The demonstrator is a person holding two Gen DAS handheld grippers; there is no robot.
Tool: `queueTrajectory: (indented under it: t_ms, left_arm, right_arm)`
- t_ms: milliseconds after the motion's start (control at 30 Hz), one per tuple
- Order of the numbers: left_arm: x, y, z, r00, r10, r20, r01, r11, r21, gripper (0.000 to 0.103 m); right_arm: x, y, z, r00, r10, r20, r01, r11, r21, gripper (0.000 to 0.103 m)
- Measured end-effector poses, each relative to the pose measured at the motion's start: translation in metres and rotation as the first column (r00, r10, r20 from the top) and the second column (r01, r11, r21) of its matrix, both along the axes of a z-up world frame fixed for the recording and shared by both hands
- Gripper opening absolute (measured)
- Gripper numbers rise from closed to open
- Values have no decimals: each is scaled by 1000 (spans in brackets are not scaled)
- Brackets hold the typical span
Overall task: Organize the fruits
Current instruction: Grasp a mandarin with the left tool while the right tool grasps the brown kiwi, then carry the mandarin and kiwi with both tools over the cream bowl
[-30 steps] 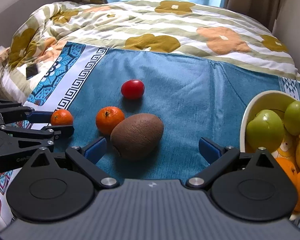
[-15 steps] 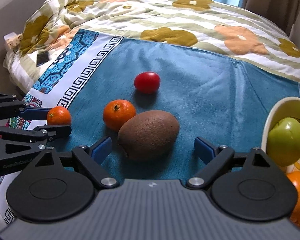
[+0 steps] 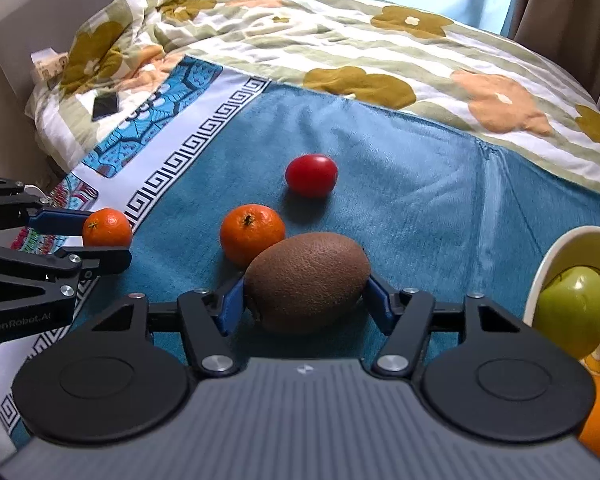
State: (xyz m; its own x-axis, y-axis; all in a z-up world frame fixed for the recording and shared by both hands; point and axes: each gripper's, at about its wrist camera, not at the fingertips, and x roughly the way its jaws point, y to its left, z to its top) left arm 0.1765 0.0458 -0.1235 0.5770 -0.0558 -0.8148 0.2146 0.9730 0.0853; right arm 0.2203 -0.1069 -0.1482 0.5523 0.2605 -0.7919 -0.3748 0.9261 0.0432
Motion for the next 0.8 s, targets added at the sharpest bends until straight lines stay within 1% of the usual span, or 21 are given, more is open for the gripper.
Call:
queueTrajectory:
  t_ms: [200, 400, 633, 800]
  left_arm:
    - [-16, -12, 22, 999, 25, 37, -25, 1000, -10, 40]
    - [-34, -39, 48, 997, 31, 77, -29, 999, -27, 40]
    - [-51, -84, 75, 992, 15, 128, -10, 999, -45, 40]
    - [-58, -118, 87, 987, 6, 160, 2, 999, -51, 40]
  right_arm:
    - [-16, -16, 20, 1000, -6, 23, 6, 1000, 27, 76]
    - [-37, -48, 46, 998, -30, 50, 28, 998, 48, 76]
    - [-65, -100, 74, 994, -69, 85, 65, 996, 55, 76]
    - [-77, -139, 89, 989, -94, 110, 87, 994, 61, 76]
